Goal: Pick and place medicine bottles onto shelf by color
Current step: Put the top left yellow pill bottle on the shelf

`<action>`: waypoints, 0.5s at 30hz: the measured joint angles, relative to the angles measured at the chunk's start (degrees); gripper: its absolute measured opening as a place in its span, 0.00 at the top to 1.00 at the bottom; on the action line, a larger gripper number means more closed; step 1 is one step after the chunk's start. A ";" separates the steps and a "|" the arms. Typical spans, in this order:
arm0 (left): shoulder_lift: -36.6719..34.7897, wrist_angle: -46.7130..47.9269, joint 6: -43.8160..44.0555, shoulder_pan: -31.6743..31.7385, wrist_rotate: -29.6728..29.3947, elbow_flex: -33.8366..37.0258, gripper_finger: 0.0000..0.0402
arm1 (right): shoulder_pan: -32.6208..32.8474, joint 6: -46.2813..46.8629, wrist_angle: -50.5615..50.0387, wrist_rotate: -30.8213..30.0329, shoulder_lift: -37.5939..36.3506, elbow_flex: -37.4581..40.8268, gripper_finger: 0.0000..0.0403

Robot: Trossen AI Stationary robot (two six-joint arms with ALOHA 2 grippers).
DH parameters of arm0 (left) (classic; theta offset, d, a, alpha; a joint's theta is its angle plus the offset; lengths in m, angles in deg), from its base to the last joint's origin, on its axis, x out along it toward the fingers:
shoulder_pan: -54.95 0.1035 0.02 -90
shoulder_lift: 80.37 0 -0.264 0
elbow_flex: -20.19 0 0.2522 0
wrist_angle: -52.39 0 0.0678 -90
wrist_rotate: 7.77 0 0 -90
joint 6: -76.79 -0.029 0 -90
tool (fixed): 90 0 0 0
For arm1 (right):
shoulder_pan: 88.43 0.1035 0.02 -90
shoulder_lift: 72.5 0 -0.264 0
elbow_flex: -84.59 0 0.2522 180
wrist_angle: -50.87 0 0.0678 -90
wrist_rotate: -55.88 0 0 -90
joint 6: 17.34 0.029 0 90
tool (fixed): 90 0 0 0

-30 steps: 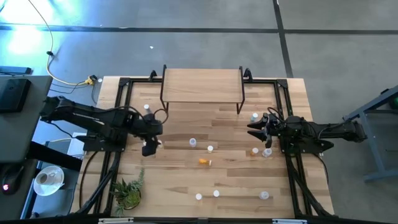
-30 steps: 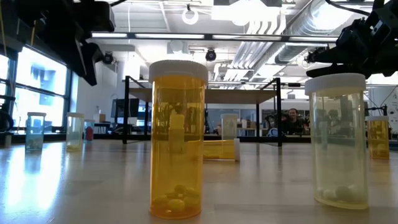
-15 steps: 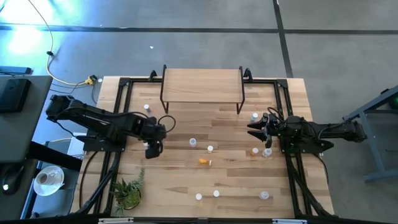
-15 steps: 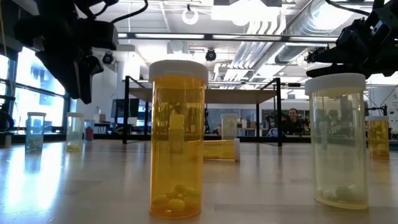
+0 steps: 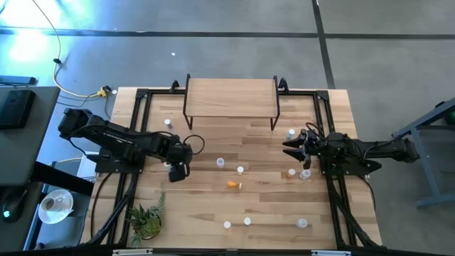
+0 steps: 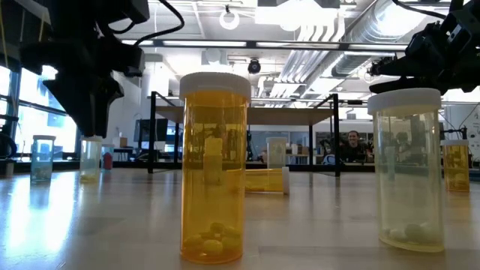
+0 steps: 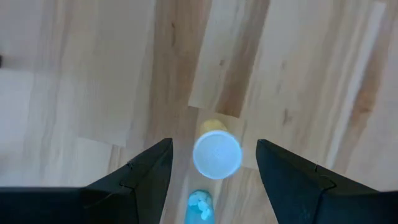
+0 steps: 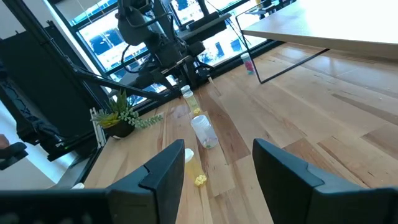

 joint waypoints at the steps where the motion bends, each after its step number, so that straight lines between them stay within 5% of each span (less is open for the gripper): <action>1: 0.31 0.01 0.28 -0.12 -0.65 0.00 0.45 | -0.02 0.01 0.00 0.00 0.00 0.00 0.55; 15: 3.56 0.02 0.82 -1.92 -1.65 0.02 0.53 | 0.00 0.01 0.01 -0.01 0.00 0.00 0.55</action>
